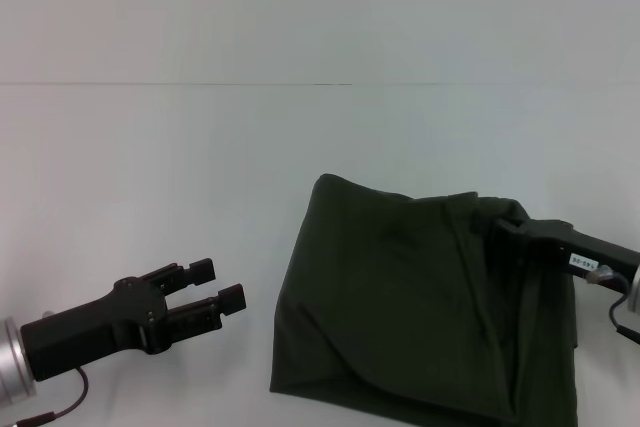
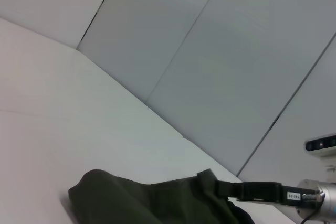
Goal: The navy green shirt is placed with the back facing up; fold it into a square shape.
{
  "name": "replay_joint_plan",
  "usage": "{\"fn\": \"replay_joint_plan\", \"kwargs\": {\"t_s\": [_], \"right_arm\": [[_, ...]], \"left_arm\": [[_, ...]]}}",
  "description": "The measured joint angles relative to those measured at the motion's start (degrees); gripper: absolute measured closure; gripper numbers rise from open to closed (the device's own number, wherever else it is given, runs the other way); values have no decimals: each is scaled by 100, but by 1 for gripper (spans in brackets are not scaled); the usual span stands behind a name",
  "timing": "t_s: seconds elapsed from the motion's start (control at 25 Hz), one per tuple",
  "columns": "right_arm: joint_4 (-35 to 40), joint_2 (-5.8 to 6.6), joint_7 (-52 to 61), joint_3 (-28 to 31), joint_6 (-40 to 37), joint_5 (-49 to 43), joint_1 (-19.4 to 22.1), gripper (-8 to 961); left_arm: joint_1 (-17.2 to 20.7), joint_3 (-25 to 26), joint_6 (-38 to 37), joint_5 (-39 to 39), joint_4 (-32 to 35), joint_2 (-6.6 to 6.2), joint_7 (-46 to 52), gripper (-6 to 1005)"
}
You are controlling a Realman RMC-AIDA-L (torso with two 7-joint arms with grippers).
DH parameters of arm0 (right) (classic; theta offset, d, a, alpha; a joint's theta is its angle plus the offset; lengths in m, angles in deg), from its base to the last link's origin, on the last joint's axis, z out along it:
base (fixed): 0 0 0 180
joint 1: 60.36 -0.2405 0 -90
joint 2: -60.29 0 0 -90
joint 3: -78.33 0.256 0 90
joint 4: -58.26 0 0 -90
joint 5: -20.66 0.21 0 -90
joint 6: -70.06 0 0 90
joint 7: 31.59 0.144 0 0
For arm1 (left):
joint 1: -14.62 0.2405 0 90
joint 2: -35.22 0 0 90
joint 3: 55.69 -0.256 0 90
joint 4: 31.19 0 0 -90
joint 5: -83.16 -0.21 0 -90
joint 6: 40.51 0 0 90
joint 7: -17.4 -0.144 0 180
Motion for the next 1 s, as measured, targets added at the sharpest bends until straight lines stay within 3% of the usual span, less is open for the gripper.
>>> {"fn": "replay_joint_plan", "kwargs": {"t_s": [0.64, 0.88, 1.0], "right_arm": [[-108, -22, 67, 622, -307, 58, 396, 942], [-215, -12, 99, 1162, -431, 69, 593, 942], [-223, -5, 94, 1420, -663, 74, 720, 880]], "left_arm": [[8, 0, 0, -23, 0, 17, 0, 172], [12, -2, -3, -12, -16, 18, 0, 172], [-2, 1, -3, -9, -107, -1, 0, 172]]}}
